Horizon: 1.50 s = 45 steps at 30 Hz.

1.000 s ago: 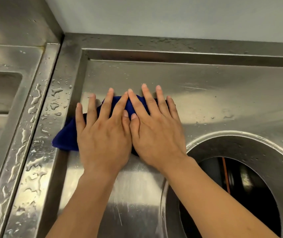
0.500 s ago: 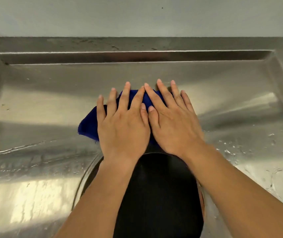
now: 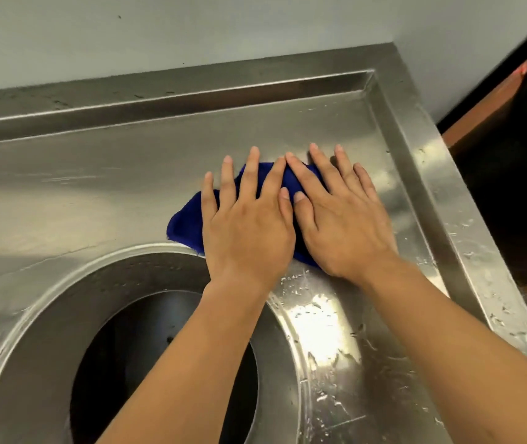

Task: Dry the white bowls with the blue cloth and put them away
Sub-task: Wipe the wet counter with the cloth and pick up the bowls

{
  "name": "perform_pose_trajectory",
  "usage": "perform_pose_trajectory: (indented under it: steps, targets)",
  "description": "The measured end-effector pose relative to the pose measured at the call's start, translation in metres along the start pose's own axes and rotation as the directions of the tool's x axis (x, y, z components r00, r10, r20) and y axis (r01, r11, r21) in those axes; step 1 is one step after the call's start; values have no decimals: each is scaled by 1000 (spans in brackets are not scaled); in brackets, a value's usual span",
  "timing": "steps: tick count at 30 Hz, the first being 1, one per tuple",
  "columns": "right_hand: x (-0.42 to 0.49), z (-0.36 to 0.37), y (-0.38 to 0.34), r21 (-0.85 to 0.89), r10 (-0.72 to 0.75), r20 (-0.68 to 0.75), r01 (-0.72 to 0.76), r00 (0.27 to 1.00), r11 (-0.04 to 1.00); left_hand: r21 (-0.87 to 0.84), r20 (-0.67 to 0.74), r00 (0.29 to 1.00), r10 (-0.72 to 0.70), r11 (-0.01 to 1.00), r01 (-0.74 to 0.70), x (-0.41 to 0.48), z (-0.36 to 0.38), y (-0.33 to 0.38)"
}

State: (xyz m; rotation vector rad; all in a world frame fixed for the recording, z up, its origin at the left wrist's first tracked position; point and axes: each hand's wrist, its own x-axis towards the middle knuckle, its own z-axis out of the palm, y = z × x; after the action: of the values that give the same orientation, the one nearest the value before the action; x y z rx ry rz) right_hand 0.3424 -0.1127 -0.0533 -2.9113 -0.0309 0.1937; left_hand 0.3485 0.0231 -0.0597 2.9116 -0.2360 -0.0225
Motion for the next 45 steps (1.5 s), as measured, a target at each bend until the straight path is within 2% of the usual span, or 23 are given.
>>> perform_pose_trajectory:
  steps: [9, 25, 35, 39, 45]
  targets:
    - [-46, -5, 36, -33, -30, -26, 29, 999, 999, 46, 85, 996, 9, 999, -12, -36, 4, 40]
    - [-137, 2, 49, -48, -13, -27, 11, 1000, 999, 49, 320, 947, 0, 999, -17, -112, 0, 70]
    - [-197, 10, 51, -59, 0, -15, -1, 1000, 998, 62, 592, 805, -18, 998, -23, -141, -18, 81]
    - [-207, 12, 53, -61, -10, -23, 9, 1000, 998, 103, 620, 783, -58, 995, -7, -148, -22, 90]
    - [-223, 13, 58, -61, -59, 4, 59, 998, 996, 236, 588, 791, -169, 971, 33, -171, -23, 106]
